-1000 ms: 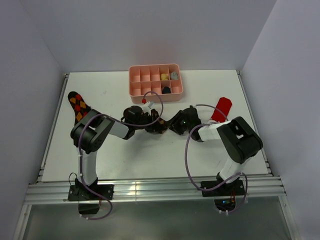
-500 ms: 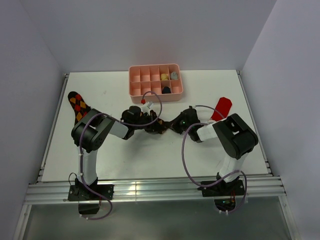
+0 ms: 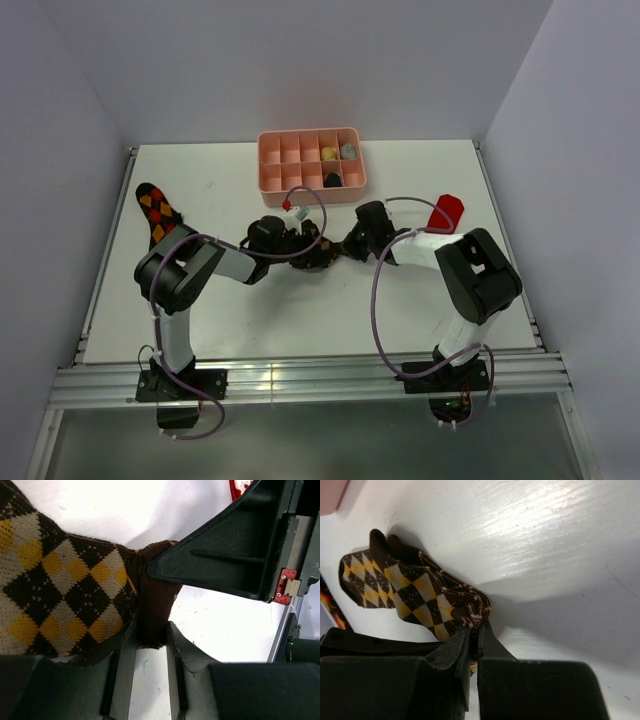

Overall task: Roll the socks
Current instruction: Roll the sock at the center of the board.

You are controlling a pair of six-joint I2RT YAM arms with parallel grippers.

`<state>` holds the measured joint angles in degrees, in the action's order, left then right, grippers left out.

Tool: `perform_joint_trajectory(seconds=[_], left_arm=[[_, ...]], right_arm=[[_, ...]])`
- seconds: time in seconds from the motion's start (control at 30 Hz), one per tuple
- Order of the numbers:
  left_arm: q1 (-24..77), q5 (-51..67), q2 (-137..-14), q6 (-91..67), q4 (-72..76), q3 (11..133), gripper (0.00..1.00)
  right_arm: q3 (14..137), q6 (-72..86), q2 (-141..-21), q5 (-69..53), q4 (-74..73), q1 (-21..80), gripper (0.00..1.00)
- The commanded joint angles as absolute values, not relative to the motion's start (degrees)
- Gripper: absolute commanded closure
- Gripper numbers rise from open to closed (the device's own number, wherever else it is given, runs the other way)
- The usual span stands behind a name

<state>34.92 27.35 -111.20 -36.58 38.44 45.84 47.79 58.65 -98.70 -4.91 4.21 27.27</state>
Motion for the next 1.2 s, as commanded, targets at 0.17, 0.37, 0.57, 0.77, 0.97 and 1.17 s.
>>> perform_joint_trajectory(seconds=[0.17, 0.37, 0.57, 0.77, 0.97, 1.17], left_arm=[[37.9, 20.4, -106.0, -30.7, 36.8, 43.3, 0.53], [39.5, 16.7, -105.1, -27.5, 36.6, 44.2, 0.48], [40.6, 14.0, -105.7, -25.0, 36.0, 45.5, 0.49], [42.4, 8.4, -102.7, -22.0, 38.1, 43.7, 0.47], [42.5, 9.2, -101.3, -18.4, 39.3, 43.9, 0.27], [42.6, 13.2, -102.3, -16.8, 40.3, 44.3, 0.36]], right_arm=[[52.1, 56.8, -99.0, 1.3, -6.2, 27.6, 1.00], [53.5, 56.5, -99.8, 1.3, -8.2, 27.9, 1.00], [54.7, 56.2, -100.2, 1.7, -9.7, 28.0, 1.00], [54.8, 56.2, -100.8, 1.3, -9.7, 28.1, 1.00], [55.5, 55.8, -101.2, 1.0, -10.5, 28.3, 1.00], [55.9, 55.5, -101.4, 0.5, -10.5, 28.2, 1.00]])
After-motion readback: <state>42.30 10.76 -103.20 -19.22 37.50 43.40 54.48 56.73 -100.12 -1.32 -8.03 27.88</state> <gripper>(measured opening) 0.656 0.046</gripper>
